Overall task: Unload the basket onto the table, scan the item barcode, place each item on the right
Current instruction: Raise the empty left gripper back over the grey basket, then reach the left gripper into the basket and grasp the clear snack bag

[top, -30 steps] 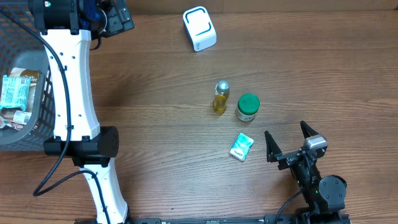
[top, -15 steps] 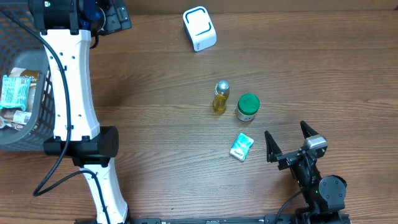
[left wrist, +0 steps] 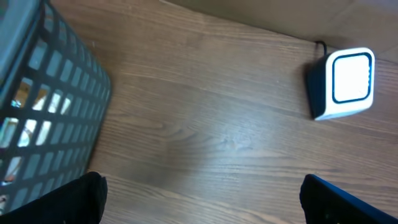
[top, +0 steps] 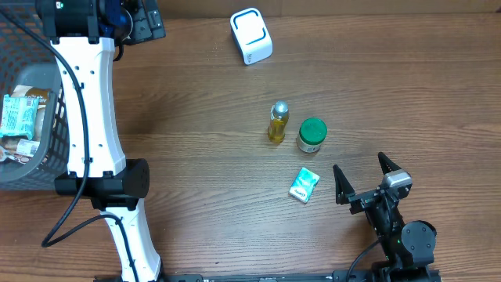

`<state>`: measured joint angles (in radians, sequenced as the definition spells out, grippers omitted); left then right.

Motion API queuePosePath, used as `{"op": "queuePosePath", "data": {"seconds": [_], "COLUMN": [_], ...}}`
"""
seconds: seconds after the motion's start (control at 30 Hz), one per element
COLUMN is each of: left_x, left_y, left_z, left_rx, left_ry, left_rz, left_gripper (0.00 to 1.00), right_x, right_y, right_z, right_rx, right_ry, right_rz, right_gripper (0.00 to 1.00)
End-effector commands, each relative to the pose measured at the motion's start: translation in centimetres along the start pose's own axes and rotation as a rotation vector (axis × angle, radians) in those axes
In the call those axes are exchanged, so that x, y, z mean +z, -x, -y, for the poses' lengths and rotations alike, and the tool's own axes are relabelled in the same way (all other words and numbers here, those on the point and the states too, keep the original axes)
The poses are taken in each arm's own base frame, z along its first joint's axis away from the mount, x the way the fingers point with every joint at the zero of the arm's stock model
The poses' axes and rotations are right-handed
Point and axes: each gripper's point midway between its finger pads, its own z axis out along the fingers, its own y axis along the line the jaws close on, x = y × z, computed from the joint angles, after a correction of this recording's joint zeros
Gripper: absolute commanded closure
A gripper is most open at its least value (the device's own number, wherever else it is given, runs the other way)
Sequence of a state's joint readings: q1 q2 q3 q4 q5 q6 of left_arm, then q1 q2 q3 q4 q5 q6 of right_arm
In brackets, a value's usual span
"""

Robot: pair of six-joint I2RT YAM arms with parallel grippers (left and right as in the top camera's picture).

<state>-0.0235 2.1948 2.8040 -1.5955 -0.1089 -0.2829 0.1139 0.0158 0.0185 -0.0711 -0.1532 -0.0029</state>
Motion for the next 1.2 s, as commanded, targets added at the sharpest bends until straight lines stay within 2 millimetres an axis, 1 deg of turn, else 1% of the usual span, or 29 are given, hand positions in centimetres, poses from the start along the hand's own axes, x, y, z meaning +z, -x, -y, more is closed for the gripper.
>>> {"op": "queuePosePath", "data": {"seconds": [0.0, 0.07, 0.13, 0.17, 0.27, 0.33, 0.47, 0.6, 0.67, 0.7, 0.73, 0.8, 0.87, 0.97, 1.0, 1.17], "left_x": [-1.2, -1.4, -1.6, -1.8, -2.4, -3.3, -6.2, -10.3, -12.1, -13.2, -14.7, -15.5, -15.5, -14.3, -13.3, -10.2], "left_y": [1.5, 2.1, 2.9, 3.3, 4.6, 5.5, 7.8, 10.2, 11.3, 11.8, 12.6, 13.0, 13.2, 13.0, 12.7, 11.4], "left_z": [-2.1, -2.8, -2.6, -2.3, -0.3, 0.7, 0.7, 0.5, 0.1, -0.5, -2.0, -3.4, -4.9, -8.1, -10.5, -16.4], "left_rx": [0.017, 0.011, 0.015, 0.026, 0.111, 0.142, 0.125, 0.147, 0.151, 0.149, 0.134, 0.147, 0.166, 0.146, 0.118, 0.058], "left_ry": [0.094, 0.136, 0.128, 0.112, 0.009, -0.049, -0.079, -0.088, -0.069, -0.046, 0.01, 0.054, 0.09, 0.152, 0.19, 0.218], "left_rz": [0.074, 0.107, 0.14, 0.158, 0.209, 0.256, 0.38, 0.543, 0.615, 0.659, 0.713, 0.735, 0.733, 0.684, 0.644, 0.52], "left_gripper": [0.0, 0.0, 0.0, 0.0, 0.0, 0.0, 0.0, 0.0, 0.0, 0.0, 0.0, 0.0, 0.0, 0.0, 0.01, 0.0], "right_x": [0.1, 0.0, 0.1, 0.1, 0.1, 0.1, 0.0, 0.1, 0.1, 0.1, 0.1, 0.0, 0.0, 0.1, 0.1, 0.1], "right_y": [-0.4, -0.3, -0.4, -0.4, -0.4, -0.4, -0.4, -0.4, -0.4, -0.4, -0.4, -0.3, -0.3, -0.4, -0.4, -0.4], "right_z": [-0.1, -0.1, -0.1, -0.1, -0.1, -0.1, -0.1, -0.1, -0.1, -0.1, -0.1, -0.1, -0.1, -0.1, -0.1, -0.1], "right_rx": [0.002, 0.002, 0.002, 0.002, 0.002, 0.002, 0.002, 0.002, 0.002, 0.002, 0.002, 0.002, 0.003, 0.002, 0.002, 0.002], "right_ry": [0.008, 0.008, 0.008, 0.008, 0.008, 0.008, 0.008, 0.008, 0.008, 0.008, 0.008, 0.008, 0.008, 0.008, 0.008, 0.008], "right_rz": [-0.004, -0.003, -0.004, -0.004, -0.004, -0.004, -0.004, -0.004, -0.004, -0.004, -0.004, -0.003, -0.003, -0.004, -0.004, -0.004], "right_gripper": [0.0, 0.0, 0.0, 0.0, 0.0, 0.0, 0.0, 0.0, 0.0, 0.0, 0.0, 0.0, 0.0, 0.0, 0.0, 0.0]}}
